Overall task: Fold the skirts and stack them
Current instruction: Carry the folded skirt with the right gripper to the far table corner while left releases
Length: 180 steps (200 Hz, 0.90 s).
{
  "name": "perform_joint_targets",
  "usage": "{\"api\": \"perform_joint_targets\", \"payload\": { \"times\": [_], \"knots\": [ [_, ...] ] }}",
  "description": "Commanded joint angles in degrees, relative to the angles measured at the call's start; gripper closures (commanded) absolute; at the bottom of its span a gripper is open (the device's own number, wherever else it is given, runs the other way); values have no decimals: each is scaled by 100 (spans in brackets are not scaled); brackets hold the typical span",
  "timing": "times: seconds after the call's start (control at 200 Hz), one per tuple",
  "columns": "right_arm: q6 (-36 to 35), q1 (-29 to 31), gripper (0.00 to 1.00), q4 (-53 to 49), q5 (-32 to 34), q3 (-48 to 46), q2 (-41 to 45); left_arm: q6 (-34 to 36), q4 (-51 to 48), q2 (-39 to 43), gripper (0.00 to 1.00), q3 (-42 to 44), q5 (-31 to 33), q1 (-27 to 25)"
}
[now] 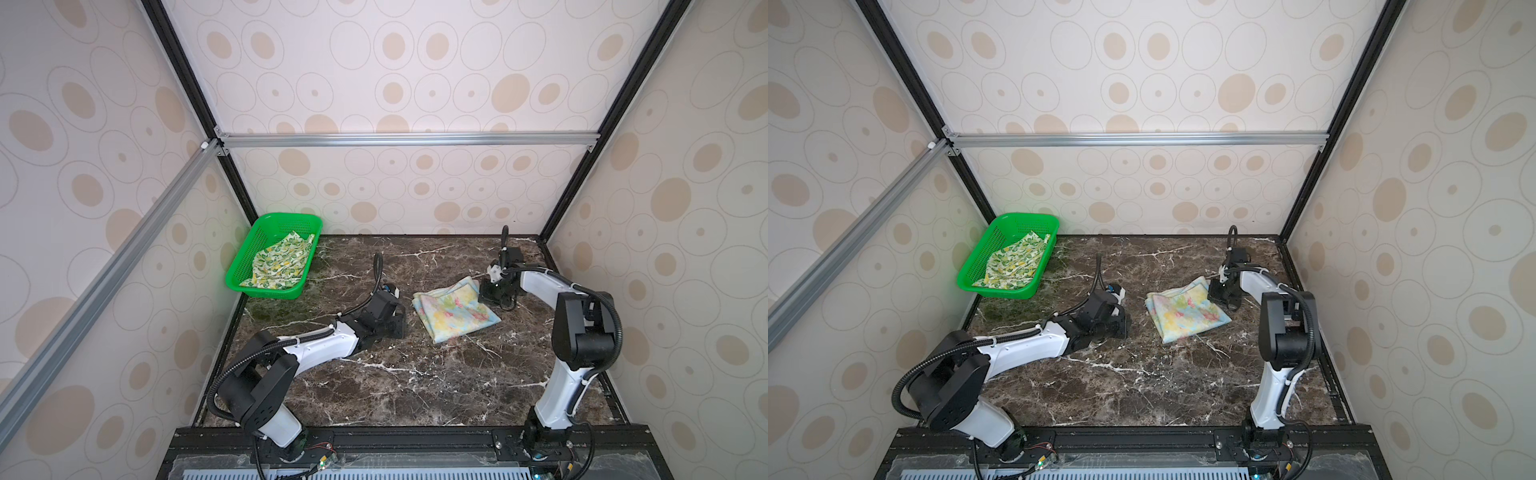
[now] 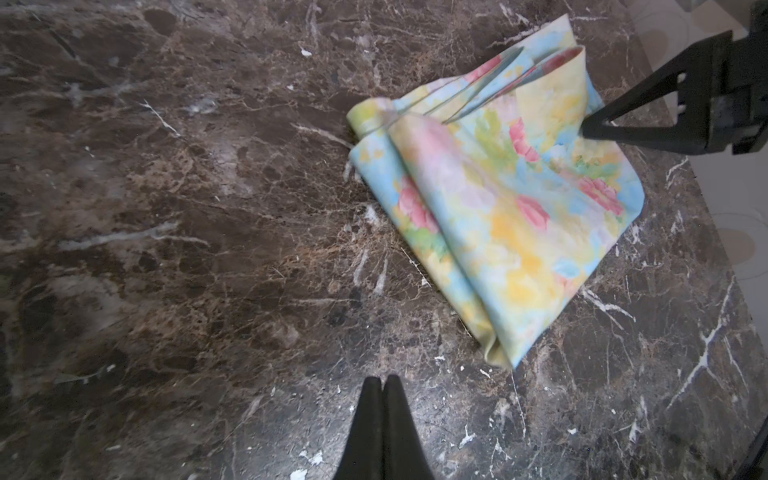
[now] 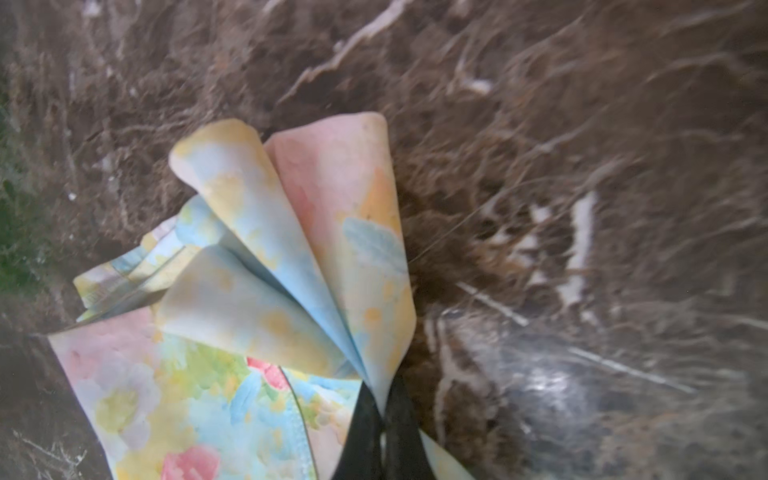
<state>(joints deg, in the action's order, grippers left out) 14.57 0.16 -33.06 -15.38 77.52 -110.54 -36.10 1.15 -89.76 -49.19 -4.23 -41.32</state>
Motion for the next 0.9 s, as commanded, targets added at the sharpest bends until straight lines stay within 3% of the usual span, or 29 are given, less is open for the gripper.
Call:
{"api": "perform_joint_targets", "payload": {
  "times": [0.0,0.25,0.58,0.895],
  "knots": [
    [-448,-302,100,-358,79,531,-333,164,-139,117,100,-23,6,123],
    [-939,-876,100,-1007,141,2215,-1351,182,-144,40,100,-37,-33,332],
    [-1007,-1238,100,-1721,404,4022,-2619,130,-251,-300,100,-294,-51,535],
    [-735,-1525,100,-1751,520,4345,-2837,188,-353,-395,100,-580,-154,919]
  ]
}}
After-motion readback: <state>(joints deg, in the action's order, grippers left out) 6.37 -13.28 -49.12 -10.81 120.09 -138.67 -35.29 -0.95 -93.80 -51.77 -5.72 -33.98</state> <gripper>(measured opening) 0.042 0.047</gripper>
